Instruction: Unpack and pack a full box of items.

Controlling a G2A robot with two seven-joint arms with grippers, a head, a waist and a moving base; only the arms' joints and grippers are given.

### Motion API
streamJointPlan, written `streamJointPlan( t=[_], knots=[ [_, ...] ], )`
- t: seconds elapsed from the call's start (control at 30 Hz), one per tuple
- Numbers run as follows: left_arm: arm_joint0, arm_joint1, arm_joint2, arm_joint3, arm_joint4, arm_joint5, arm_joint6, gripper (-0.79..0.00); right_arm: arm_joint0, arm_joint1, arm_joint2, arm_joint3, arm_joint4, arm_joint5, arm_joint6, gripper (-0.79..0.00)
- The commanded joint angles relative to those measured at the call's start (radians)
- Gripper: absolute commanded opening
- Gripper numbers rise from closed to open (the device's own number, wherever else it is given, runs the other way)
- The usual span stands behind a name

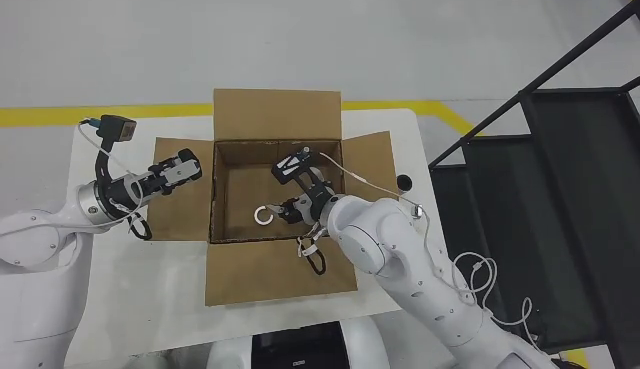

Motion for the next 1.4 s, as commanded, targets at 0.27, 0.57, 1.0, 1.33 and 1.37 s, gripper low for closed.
streamJointPlan(
  t=[0.27, 0.57, 1.0, 1.33, 1.37],
  knots=[
    [0.0, 0.0, 0.0, 0.0, 0.0, 0.0, 0.0, 0.0, 0.0, 0.0, 0.0, 0.0, 0.0, 0.0, 0.0, 0.0],
    [0.0, 0.0, 0.0, 0.0, 0.0, 0.0, 0.0, 0.0, 0.0, 0.0, 0.0, 0.0, 0.0, 0.0, 0.0, 0.0],
    [0.0, 0.0, 0.0, 0.0, 0.0, 0.0, 0.0, 0.0, 0.071, -0.024, -0.08, 0.224, -0.006, 0.001, -0.047, 0.0],
    [0.0, 0.0, 0.0, 0.0, 0.0, 0.0, 0.0, 0.0, 0.244, -0.092, -0.206, 0.462, 0.09, 0.062, -0.014, 0.0],
    [0.0, 0.0, 0.0, 0.0, 0.0, 0.0, 0.0, 0.0, 0.258, -0.099, -0.213, 0.48, 0.099, 0.068, -0.02, 0.0]
  ],
)
